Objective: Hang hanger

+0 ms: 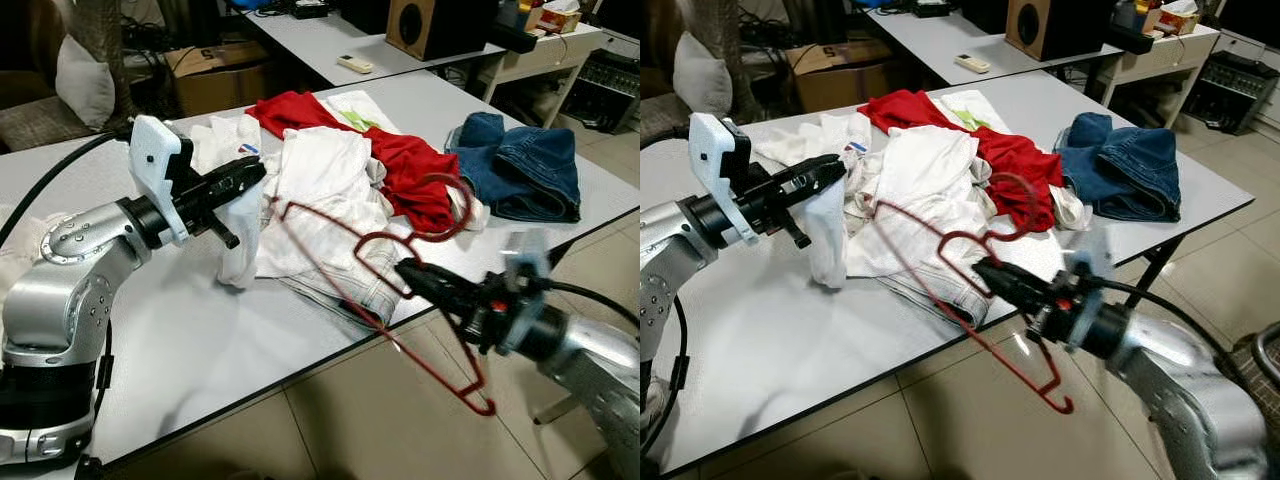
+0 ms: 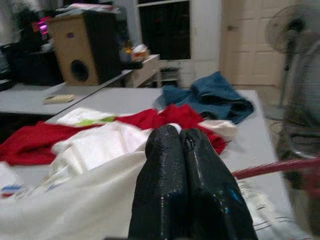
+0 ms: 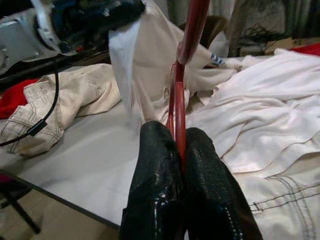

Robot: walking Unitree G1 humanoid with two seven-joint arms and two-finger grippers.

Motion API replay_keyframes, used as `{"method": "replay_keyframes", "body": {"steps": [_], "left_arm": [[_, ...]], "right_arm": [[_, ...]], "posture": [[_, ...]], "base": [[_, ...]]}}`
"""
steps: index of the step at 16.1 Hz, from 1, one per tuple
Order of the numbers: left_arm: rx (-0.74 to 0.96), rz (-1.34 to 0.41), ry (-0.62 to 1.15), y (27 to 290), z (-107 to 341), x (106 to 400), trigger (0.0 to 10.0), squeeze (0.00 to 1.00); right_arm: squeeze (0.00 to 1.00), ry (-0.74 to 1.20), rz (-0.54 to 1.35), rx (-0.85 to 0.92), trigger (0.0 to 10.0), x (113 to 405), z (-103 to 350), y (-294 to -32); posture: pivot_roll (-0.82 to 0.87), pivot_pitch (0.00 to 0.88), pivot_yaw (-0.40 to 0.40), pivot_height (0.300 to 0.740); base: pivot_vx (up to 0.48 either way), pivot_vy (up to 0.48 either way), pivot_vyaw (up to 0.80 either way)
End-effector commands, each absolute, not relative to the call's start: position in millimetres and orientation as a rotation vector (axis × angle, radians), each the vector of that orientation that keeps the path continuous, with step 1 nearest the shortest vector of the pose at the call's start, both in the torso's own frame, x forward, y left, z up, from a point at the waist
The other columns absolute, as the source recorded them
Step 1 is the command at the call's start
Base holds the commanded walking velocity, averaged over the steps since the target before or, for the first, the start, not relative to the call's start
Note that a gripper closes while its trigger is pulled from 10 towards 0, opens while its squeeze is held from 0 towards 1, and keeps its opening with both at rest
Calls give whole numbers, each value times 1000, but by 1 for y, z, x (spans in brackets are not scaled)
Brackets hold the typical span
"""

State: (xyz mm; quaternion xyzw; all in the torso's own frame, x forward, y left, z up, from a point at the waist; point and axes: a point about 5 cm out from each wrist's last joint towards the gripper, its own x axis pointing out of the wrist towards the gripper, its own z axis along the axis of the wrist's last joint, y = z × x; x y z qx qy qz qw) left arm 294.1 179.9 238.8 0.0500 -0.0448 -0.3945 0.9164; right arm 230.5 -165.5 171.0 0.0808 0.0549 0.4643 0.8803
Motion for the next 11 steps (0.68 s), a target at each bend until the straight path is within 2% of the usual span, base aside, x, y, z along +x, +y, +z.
{"method": "replay_keyframes", "body": {"steps": [1, 8, 11], "left_arm": [[131, -888, -132, 169, 250, 290, 0, 0], [180, -873, -111, 153, 247, 294, 0, 0], [175, -968, -105, 143, 247, 286, 0, 0]], "right_arm": [[0, 109, 972, 197, 10000, 238, 172, -163], [0, 90, 1027, 292, 10000, 242, 176, -157], [0, 118, 988, 280, 10000, 252, 168, -155]], "posture": [[-77, 0, 4, 740], [-64, 0, 2, 740], [-68, 0, 9, 740]], "base": [[0, 0, 0], [0, 0, 0], [0, 0, 0]]}}
